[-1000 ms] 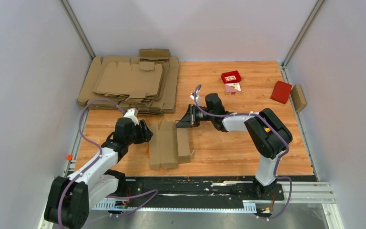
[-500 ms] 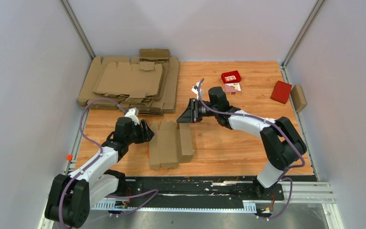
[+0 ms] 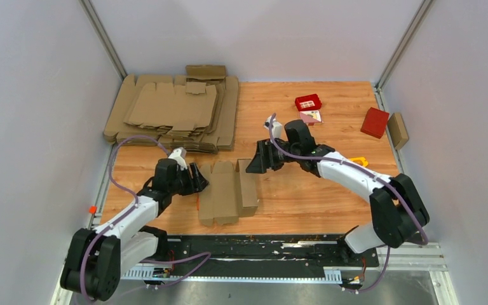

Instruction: Fold the paper box

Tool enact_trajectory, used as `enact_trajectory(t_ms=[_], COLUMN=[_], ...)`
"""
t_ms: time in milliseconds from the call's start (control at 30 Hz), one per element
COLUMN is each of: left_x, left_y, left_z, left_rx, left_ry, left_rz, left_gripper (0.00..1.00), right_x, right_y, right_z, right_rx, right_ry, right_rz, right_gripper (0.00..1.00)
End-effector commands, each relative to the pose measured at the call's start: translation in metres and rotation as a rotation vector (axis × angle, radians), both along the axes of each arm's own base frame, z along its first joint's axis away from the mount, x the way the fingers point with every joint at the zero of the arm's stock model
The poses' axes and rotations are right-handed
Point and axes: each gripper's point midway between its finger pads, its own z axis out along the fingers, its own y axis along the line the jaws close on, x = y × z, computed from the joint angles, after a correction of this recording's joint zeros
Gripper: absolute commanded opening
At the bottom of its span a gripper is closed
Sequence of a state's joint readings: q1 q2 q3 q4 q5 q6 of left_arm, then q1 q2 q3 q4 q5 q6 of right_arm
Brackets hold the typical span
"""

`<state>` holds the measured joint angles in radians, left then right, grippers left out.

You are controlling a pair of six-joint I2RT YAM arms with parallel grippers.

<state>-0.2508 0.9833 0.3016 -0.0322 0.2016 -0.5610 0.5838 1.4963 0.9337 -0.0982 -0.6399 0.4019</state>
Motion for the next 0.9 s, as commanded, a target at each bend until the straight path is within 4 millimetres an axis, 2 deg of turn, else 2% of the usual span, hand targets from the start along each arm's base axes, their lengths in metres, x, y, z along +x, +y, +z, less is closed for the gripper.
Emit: enact_trajectory(t_ms=[0,100,200,367,400,467,567,600,633,667,700,733,800,867], left_x=[0.014,0.014,0.017,0.025,0.025,0.025,0.024,0.024,0.024,0.023,0.023,0.023,0.023,0.023], left_y=[-0.023,-0.032,-0.041,-0.043,-0.044,-0.047,-0.052,-0.049,-0.045,-0.035,-0.03,-0.027,-0.026,-0.024], left_z=[0.017,0.013,0.021,0.051,0.056,0.065,0.073,0.072,0.067,0.058,0.054,0.05,0.044,0.033], left_rx=[-0.11,-0.14,-0.188,-0.198,-0.198,-0.204,-0.216,-0.196,-0.164,-0.114,-0.082,-0.068,-0.059,-0.036], left_ry=[-0.043,-0.016,-0.033,-0.115,-0.125,-0.133,-0.13,-0.119,-0.098,-0.066,-0.059,-0.06,-0.06,-0.041], left_rz=[-0.074,-0.11,-0.143,-0.155,-0.165,-0.192,-0.222,-0.221,-0.207,-0.171,-0.157,-0.148,-0.148,-0.151], left_gripper=[0.68,0.62,0.41,0.2,0.11,0.02,0.0,0.0,0.12,0.31,0.45,0.56,0.68,0.74], right_x=[-0.004,-0.009,-0.012,-0.017,-0.017,-0.019,-0.023,-0.024,-0.026,-0.027,-0.029,-0.03,-0.032,-0.036], right_y=[-0.019,-0.031,-0.043,-0.057,-0.06,-0.067,-0.076,-0.079,-0.081,-0.084,-0.085,-0.086,-0.085,-0.084], right_z=[0.006,0.006,0.008,0.008,0.007,0.004,0.0,0.0,-0.001,-0.002,-0.002,-0.002,-0.001,-0.002], right_rx=[-0.065,-0.102,-0.129,-0.174,-0.186,-0.21,-0.239,-0.246,-0.25,-0.255,-0.256,-0.253,-0.241,-0.228], right_ry=[-0.094,-0.122,-0.155,-0.178,-0.182,-0.189,-0.204,-0.21,-0.211,-0.21,-0.212,-0.214,-0.212,-0.189], right_rz=[-0.024,-0.045,-0.076,-0.109,-0.114,-0.128,-0.142,-0.152,-0.153,-0.154,-0.153,-0.155,-0.154,-0.153], right_gripper=[0.7,0.7,0.7,0.69,0.69,0.7,0.71,0.72,0.73,0.73,0.74,0.74,0.75,0.79])
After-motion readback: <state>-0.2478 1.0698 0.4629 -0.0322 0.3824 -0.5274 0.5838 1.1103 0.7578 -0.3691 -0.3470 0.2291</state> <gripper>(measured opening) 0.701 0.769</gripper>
